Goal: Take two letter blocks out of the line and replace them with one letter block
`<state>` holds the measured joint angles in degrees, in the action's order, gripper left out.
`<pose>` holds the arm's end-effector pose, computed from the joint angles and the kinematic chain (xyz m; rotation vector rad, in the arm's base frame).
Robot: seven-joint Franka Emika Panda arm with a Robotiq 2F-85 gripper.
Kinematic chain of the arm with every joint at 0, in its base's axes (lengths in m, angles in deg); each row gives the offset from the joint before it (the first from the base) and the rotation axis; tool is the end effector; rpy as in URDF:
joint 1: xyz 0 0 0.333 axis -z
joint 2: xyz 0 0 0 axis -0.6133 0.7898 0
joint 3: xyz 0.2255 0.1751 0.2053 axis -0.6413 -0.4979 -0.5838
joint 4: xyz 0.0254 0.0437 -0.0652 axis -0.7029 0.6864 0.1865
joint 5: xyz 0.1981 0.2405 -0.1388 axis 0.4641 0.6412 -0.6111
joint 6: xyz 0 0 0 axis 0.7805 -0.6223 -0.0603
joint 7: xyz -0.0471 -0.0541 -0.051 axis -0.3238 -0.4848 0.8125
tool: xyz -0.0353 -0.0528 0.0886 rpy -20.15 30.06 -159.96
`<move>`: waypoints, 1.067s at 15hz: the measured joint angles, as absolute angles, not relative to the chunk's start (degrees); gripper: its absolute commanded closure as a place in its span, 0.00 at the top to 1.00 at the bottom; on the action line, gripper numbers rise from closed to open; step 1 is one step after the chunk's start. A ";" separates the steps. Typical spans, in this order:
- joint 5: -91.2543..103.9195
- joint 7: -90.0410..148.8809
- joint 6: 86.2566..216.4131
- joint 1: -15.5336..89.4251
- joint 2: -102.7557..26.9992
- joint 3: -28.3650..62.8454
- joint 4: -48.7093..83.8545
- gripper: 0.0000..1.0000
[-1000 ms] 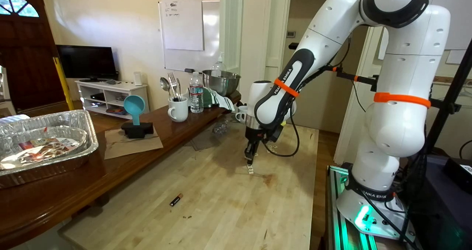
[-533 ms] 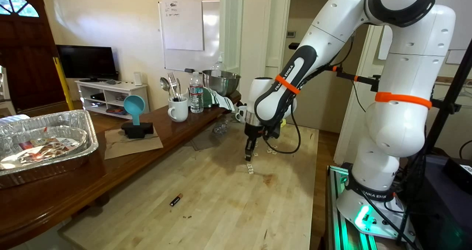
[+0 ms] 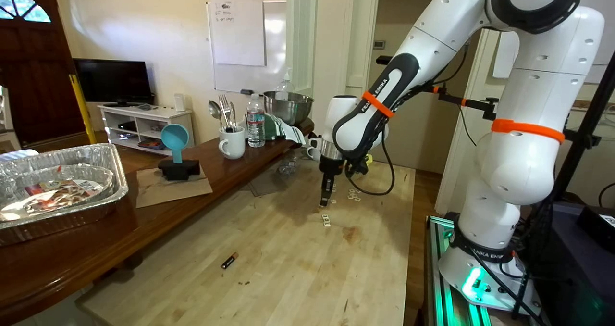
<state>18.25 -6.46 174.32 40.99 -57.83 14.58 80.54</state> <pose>0.3854 -0.0363 0.3358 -3.0607 -0.5034 -0.1781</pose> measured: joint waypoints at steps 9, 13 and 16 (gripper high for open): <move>16.71 -9.75 170.82 38.99 -61.91 15.14 82.47 0.77; 15.15 -9.94 169.79 37.99 -62.66 15.14 82.35 1.00; 13.93 -9.94 169.13 37.49 -63.12 15.14 82.32 1.00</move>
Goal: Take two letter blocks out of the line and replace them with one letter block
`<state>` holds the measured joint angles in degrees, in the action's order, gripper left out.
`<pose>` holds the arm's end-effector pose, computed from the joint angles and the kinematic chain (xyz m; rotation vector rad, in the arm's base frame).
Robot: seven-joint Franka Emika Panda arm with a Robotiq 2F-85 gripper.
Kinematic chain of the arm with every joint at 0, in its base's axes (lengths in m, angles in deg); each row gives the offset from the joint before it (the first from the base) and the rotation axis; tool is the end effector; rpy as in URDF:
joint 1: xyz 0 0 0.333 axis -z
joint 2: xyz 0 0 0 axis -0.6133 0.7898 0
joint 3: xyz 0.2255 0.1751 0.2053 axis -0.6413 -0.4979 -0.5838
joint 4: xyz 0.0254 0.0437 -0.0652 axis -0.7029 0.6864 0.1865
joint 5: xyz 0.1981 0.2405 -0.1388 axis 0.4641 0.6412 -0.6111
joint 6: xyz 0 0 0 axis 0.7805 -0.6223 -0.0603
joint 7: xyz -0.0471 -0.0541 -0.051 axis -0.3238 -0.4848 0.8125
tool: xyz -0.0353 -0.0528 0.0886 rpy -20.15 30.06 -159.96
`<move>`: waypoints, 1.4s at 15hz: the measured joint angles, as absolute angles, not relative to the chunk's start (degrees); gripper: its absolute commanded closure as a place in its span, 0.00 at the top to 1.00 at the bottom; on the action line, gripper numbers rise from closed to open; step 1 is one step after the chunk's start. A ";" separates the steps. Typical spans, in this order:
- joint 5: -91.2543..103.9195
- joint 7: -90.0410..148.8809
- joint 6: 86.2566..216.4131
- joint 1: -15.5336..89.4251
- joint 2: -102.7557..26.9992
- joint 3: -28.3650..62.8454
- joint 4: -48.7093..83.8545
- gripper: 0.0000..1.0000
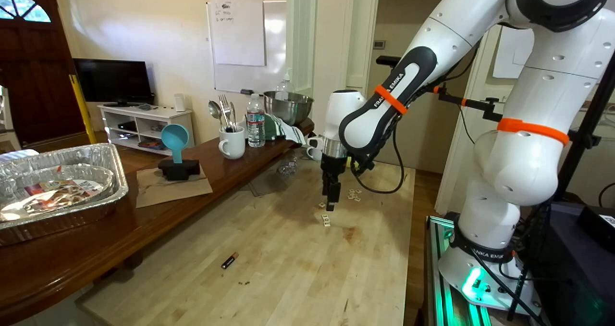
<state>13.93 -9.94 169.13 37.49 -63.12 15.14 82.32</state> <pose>0.3662 -0.0119 0.3517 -3.0171 -0.7857 -0.1246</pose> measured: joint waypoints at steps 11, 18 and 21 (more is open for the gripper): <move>12.20 -9.93 163.93 37.07 -65.83 15.14 82.16 1.00; 12.05 -9.93 163.35 37.05 -66.56 15.14 82.16 1.00; 12.05 -9.93 163.34 37.05 -66.58 15.14 82.17 1.00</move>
